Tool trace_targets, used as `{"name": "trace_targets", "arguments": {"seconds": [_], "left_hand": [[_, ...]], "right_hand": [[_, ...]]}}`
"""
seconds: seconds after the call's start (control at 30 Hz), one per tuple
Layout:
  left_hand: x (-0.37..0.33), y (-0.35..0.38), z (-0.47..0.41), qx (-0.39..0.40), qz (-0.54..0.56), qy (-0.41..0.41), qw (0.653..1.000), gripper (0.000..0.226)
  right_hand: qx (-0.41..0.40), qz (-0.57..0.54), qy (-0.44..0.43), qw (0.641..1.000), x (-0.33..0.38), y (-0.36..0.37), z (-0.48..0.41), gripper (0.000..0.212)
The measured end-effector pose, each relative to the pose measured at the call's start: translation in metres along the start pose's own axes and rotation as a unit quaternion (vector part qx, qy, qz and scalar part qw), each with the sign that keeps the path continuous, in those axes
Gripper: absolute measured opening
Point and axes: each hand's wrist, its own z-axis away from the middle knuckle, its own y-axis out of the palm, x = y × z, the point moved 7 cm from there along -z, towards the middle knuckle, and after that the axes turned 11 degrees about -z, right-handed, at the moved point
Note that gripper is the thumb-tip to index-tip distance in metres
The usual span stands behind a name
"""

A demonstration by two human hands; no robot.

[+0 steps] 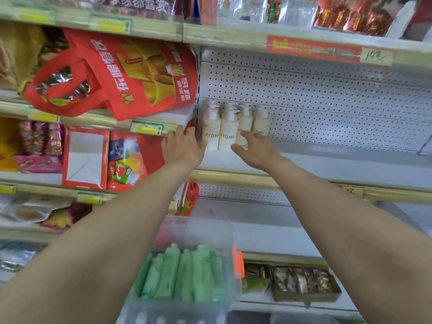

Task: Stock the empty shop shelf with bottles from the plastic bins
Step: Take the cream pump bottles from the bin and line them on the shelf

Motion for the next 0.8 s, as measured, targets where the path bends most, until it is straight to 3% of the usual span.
{"name": "trace_targets", "arguments": {"seconds": [0.3, 0.5, 0.67, 0.8], "left_hand": [[0.061, 0.087, 0.063, 0.095, -0.002, -0.025, 0.995, 0.057], [0.106, 0.186, 0.110, 0.223, 0.045, -0.064, 0.972, 0.059], [0.130, 0.260, 0.162, 0.324, 0.113, -0.096, 0.934, 0.054], [0.143, 0.306, 0.201, 0.383, 0.154, -0.186, 0.891, 0.064]], "right_hand": [[0.087, -0.027, 0.040, 0.995, -0.011, 0.099, 0.034, 0.070], [0.203, -0.052, 0.069, 0.975, -0.037, 0.203, 0.059, 0.070], [0.333, -0.098, 0.158, 0.924, -0.068, 0.287, 0.101, 0.083], [0.383, -0.124, 0.280, 0.872, -0.095, 0.334, 0.134, 0.098]]}}
